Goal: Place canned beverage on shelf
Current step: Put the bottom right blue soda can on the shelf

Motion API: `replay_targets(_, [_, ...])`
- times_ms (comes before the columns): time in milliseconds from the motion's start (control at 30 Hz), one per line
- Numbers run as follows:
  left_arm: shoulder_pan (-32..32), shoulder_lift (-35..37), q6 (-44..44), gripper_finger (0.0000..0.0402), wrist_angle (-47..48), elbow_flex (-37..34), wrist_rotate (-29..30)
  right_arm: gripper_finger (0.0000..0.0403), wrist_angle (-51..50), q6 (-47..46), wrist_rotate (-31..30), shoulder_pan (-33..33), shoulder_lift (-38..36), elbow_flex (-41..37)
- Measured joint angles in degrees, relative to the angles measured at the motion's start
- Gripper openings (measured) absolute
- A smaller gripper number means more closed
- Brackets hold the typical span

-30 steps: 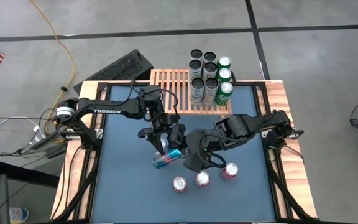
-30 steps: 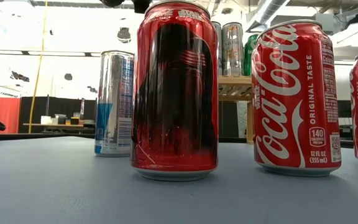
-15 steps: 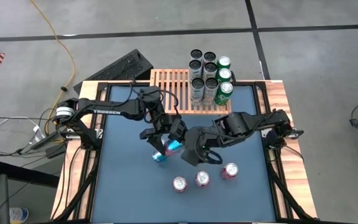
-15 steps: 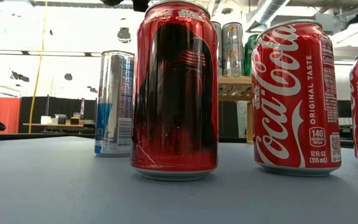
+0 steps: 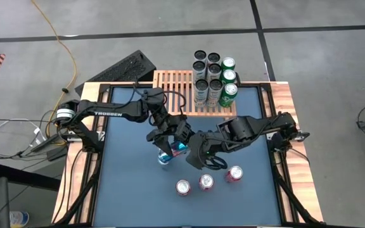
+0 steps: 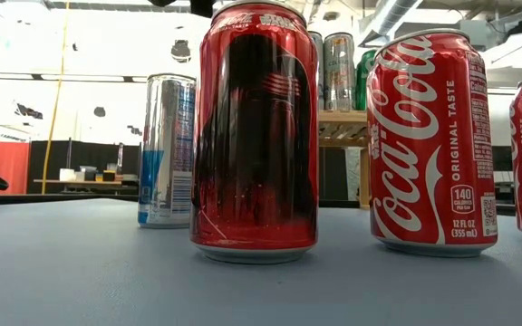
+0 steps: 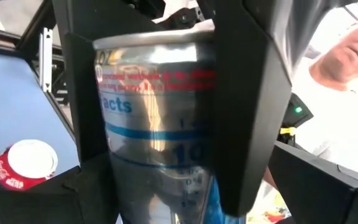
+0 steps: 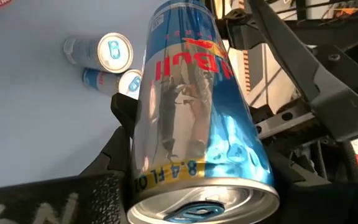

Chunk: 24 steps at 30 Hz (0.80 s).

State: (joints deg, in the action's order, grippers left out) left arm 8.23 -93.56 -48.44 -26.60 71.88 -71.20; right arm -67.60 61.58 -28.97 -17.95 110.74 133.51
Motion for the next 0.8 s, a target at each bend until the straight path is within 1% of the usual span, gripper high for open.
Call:
replay_targets(367, [-0.1, 0.1, 1.5, 0.0352, -3.4, 0.0, -1.9, 0.019, 0.5, -1.7, -4.4, -1.3, 0.0, 0.0])
replay_targets(700, [-0.6, -0.2, 1.3, 0.0352, -3.4, 0.0, -0.6, 0.019, 0.3, -1.7, -5.1, -2.7, 0.0, 0.0])
replay_targets(800, [-0.6, -0.2, 2.5, 0.0347, -3.3, 0.0, -0.2, 0.019, 0.2, -1.6, -5.0, -2.7, 0.0, 0.0])
